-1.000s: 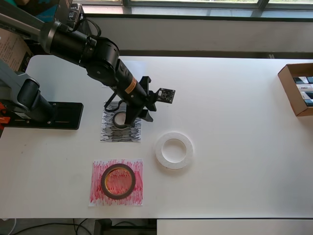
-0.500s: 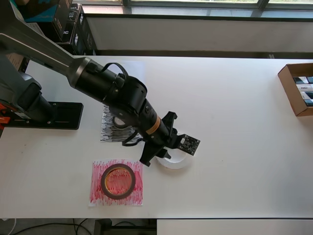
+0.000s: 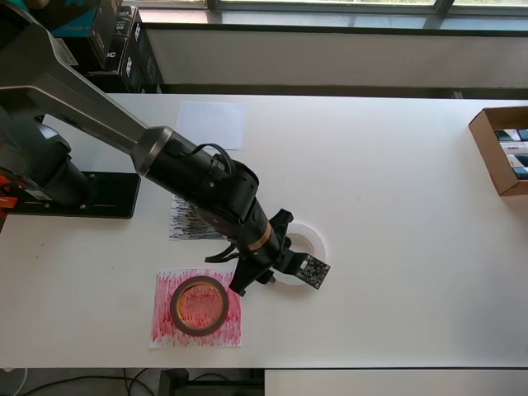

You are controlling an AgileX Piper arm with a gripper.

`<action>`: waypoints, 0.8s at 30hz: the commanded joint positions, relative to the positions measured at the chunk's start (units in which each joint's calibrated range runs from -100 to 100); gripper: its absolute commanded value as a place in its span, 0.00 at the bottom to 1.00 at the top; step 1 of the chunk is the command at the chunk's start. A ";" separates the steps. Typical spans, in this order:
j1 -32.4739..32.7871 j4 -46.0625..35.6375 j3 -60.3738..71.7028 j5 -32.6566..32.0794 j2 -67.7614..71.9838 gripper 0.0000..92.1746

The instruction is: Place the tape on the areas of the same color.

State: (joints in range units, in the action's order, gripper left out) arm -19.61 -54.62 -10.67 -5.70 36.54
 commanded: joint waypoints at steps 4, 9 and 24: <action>0.36 -4.31 0.17 0.04 1.72 0.47; -0.27 -3.80 0.17 0.04 2.28 0.47; 0.05 -3.71 4.72 0.04 2.65 0.47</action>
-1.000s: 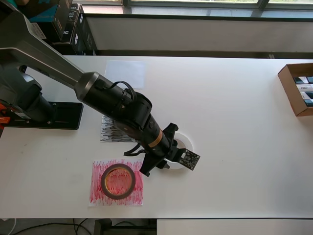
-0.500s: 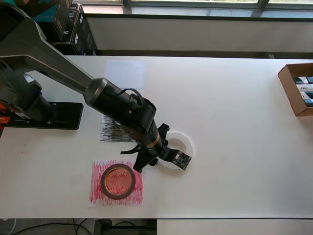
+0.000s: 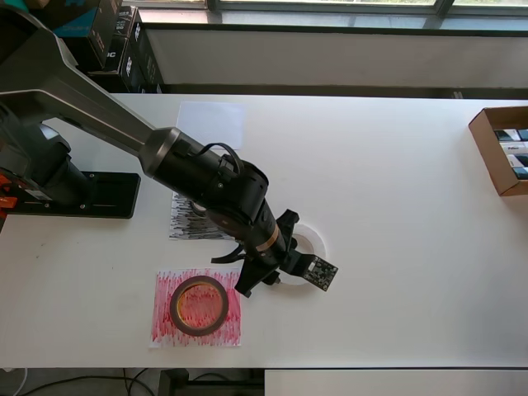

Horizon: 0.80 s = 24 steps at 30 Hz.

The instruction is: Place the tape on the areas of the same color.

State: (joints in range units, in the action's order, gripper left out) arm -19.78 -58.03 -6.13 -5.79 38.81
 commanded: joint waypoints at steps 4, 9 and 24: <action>-0.09 -0.31 1.64 0.13 3.00 0.47; -0.17 -0.31 6.45 0.13 6.09 0.47; 0.06 -1.16 7.81 0.21 7.96 0.76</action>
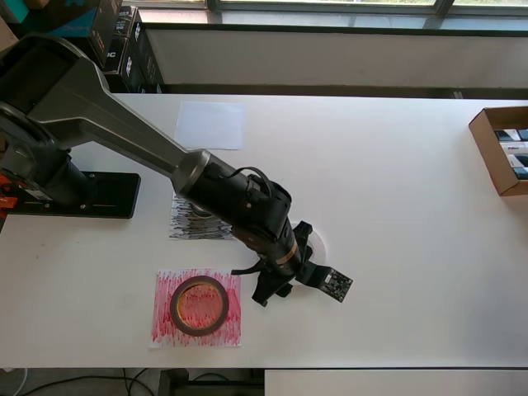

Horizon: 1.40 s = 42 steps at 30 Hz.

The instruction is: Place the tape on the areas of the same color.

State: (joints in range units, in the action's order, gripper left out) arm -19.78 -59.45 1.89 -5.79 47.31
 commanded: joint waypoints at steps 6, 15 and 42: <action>0.30 0.26 -0.30 0.62 -0.45 0.80; -0.09 0.26 -0.85 0.95 1.99 0.80; 0.14 0.26 -0.94 2.01 4.32 0.80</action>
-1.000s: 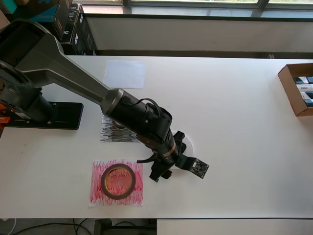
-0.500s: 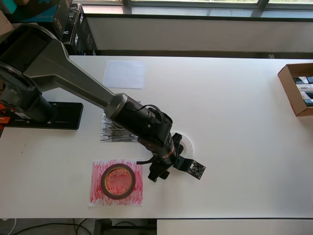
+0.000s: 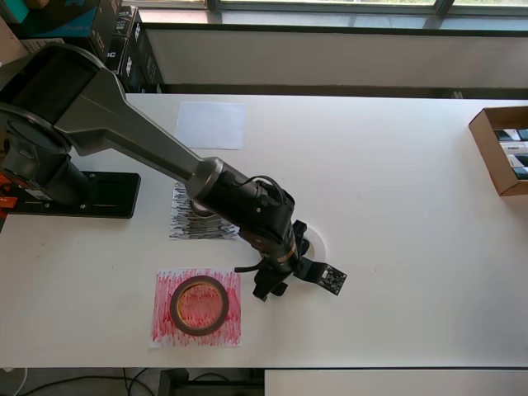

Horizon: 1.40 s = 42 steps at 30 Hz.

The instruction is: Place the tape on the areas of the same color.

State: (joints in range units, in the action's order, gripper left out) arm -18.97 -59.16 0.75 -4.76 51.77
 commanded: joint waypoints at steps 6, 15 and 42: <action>-0.83 0.06 0.21 1.72 -0.13 0.80; -0.83 0.74 0.21 2.78 -0.13 0.12; 10.22 0.82 0.03 4.50 -11.73 0.00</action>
State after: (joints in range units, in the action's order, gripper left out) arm -13.72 -57.97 0.77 -2.07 42.04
